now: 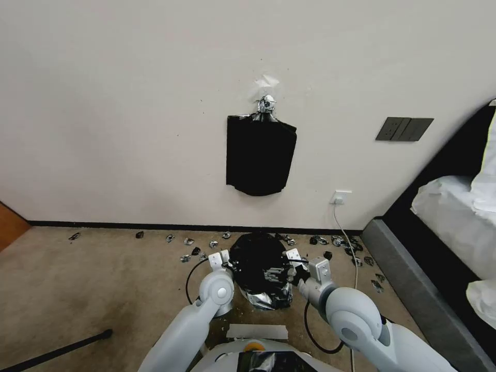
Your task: Place a trash bag onto the trash bin.
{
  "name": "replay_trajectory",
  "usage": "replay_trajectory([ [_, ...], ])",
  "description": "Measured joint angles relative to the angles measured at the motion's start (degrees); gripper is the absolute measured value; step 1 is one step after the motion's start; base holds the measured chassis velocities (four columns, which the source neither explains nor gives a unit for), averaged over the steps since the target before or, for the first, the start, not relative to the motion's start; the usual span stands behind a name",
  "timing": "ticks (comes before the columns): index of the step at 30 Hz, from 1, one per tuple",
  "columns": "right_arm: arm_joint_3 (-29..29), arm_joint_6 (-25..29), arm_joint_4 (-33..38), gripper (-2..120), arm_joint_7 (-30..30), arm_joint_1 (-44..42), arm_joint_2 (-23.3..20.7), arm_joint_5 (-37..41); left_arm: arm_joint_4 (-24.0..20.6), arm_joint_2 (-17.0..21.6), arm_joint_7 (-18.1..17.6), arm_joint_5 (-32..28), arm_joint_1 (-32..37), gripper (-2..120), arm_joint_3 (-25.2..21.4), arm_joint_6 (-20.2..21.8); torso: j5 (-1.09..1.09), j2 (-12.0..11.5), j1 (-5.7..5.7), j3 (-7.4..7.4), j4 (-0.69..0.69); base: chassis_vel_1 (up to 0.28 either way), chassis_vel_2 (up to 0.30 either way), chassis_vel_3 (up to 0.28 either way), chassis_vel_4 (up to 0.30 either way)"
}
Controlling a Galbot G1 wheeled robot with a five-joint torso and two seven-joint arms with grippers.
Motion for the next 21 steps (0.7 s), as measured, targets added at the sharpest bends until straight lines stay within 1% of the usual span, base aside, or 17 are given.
replay_trajectory([
  [1,0.0,0.0,0.0,100,0.0,0.0,0.0,0.0,0.0,0.0,0.0,0.0,0.0,24,0.0,0.0,0.00,0.0,0.00,0.00,0.00,0.000,0.000,0.000,0.000],
  [3,0.2,0.0,0.0,100,0.1,-0.4,0.1,-0.2,-1.2,1.0,1.2,1.0,0.6,38,-0.3,0.0,0.00,0.0,0.00,0.00,0.00,0.000,0.000,0.000,0.000],
  [4,0.2,0.0,0.0,100,0.1,-0.4,0.1,-0.2,-1.2,1.0,1.2,1.0,0.6,38,-0.3,0.0,0.00,0.0,0.00,0.00,0.00,0.000,0.000,0.000,0.000],
  [5,0.3,0.1,0.0,100,0.1,-0.5,0.2,-0.3,-1.6,1.3,1.7,1.5,0.8,42,-0.5,0.0,0.00,0.0,0.00,0.00,0.00,0.000,0.000,0.000,0.000],
  [6,0.8,0.5,0.0,100,0.1,-1.1,0.5,-0.8,-3.0,2.2,3.1,3.1,1.5,51,-1.0,-0.1,0.00,0.0,0.00,0.00,0.00,0.000,0.000,0.000,0.000],
  [7,0.8,0.5,0.0,100,0.1,-1.1,0.5,-0.8,-3.0,2.2,3.1,3.1,1.5,51,-1.0,-0.1,0.00,0.0,0.00,0.00,0.00,0.000,0.000,0.000,0.000],
  [9,1.4,1.4,-0.1,100,-0.2,-1.9,1.0,-1.7,-4.7,3.4,4.8,5.1,2.2,58,-1.5,-0.1,0.00,0.0,0.00,0.00,0.00,0.000,0.000,0.000,0.000],
  [11,3.4,6.0,-1.1,100,-2.6,-4.2,2.5,-7.1,-7.5,6.0,11.6,12.6,4.7,69,-3.1,-2.0,0.00,0.0,0.00,0.00,-0.01,0.000,0.000,0.000,0.000],
  [12,3.4,6.0,-1.1,100,-2.6,-4.2,2.5,-7.1,-7.5,6.0,11.6,12.6,4.7,69,-3.1,-2.0,0.00,0.0,0.00,0.00,-0.01,0.000,0.000,0.000,0.000],
  [13,4.0,7.4,-1.5,100,-3.5,-4.9,3.0,-9.0,-8.0,6.5,13.6,15.2,5.6,73,-3.8,-3.0,-0.01,0.0,0.00,0.00,0.00,0.000,0.000,0.000,0.000],
  [14,5.8,12.0,-3.0,100,-6.3,-6.9,4.7,-14.4,-9.0,7.6,19.8,23.8,8.7,79,-5.8,-7.5,0.00,0.0,0.00,0.00,-0.01,0.000,0.000,0.000,0.000],
  [15,7.3,15.8,-4.5,100,-8.3,-8.3,6.3,-18.4,-9.2,8.1,24.0,28.9,11.0,84,-7.3,-11.4,0.01,0.0,0.00,0.00,0.01,0.000,0.000,0.000,0.000],
  [16,7.3,15.8,-4.5,100,-8.3,-8.3,6.3,-18.4,-9.2,8.1,24.0,28.9,11.0,84,-7.3,-11.4,0.01,0.0,0.00,0.00,0.01,0.000,0.000,0.000,0.000],
  [18,10.3,22.5,-7.6,100,-11.5,-10.9,9.4,-24.8,-9.2,8.4,29.8,35.6,15.2,91,-10.1,-17.6,0.00,0.0,0.00,0.00,0.02,0.000,0.000,0.000,0.000],
  [19,13.1,28.7,-10.3,100,-13.5,-13.4,12.2,-30.0,-9.2,7.9,33.5,40.1,18.7,95,-12.6,-22.1,0.01,0.0,0.00,0.00,0.02,0.000,0.000,0.000,0.000],
  [20,14.7,32.1,-11.7,100,-14.4,-14.7,13.9,-32.7,-9.2,7.4,35.1,42.3,20.5,98,-13.9,-24.2,0.01,0.0,0.00,0.00,0.00,0.000,0.000,0.000,0.000],
  [21,14.7,32.1,-11.7,100,-14.4,-14.7,13.9,-32.7,-9.2,7.4,35.1,42.3,20.5,98,-13.9,-24.2,0.01,0.0,0.00,0.00,0.00,0.000,0.000,0.000,0.000],
])
